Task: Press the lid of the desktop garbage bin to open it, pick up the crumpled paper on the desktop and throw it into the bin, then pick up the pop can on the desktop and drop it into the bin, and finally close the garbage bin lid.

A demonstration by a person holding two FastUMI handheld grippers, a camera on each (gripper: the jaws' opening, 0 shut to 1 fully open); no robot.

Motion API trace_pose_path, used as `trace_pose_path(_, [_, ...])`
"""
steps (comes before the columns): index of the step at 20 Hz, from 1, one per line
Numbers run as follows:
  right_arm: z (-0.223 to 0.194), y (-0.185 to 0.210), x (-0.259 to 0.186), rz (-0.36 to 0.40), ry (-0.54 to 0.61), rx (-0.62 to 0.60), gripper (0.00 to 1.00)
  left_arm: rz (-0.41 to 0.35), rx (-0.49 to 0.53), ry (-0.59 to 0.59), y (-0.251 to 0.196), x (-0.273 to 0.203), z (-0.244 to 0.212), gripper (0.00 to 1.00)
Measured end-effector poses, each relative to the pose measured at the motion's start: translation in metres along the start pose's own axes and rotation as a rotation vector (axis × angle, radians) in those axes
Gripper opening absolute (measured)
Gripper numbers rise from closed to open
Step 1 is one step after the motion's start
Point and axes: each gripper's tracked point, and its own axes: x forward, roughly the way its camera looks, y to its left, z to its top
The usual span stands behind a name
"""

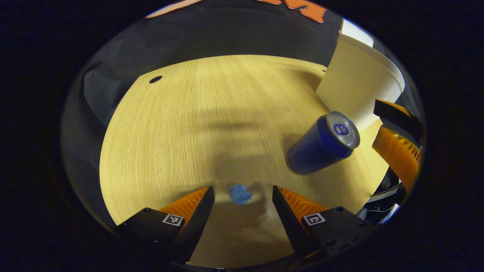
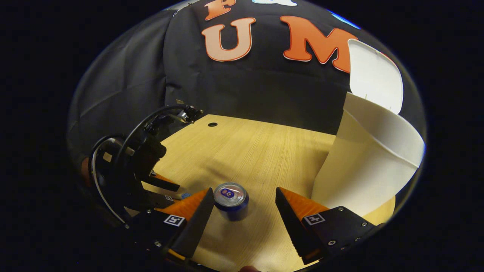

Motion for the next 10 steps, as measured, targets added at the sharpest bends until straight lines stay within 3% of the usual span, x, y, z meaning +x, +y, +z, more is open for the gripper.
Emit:
trace_pose_path(1, [-0.006, 0.001, 0.005, 0.003, 0.008, 0.003, 0.98, -0.001, 0.002, 0.003, 0.002, 0.002, 0.0, 0.96])
trace_pose_path(3, [-0.014, 0.005, 0.013, 0.012, 0.021, 0.006, 0.98, -0.004, 0.004, 0.018, 0.003, 0.008, -0.002, 0.99])
trace_pose_path(5, [-0.019, 0.008, 0.022, 0.021, 0.033, 0.003, 0.98, 0.013, 0.013, 0.021, 0.003, 0.017, -0.007, 0.92])
trace_pose_path(7, [-0.025, 0.01, 0.03, 0.025, 0.046, 0.004, 0.98, 0.026, 0.059, 0.01, 0.005, 0.017, -0.005, 0.81])
trace_pose_path(10, [-0.032, 0.015, 0.038, 0.037, 0.066, 0.014, 0.98, 0.058, 0.053, 0.009, 0.011, 0.021, -0.005, 0.47])
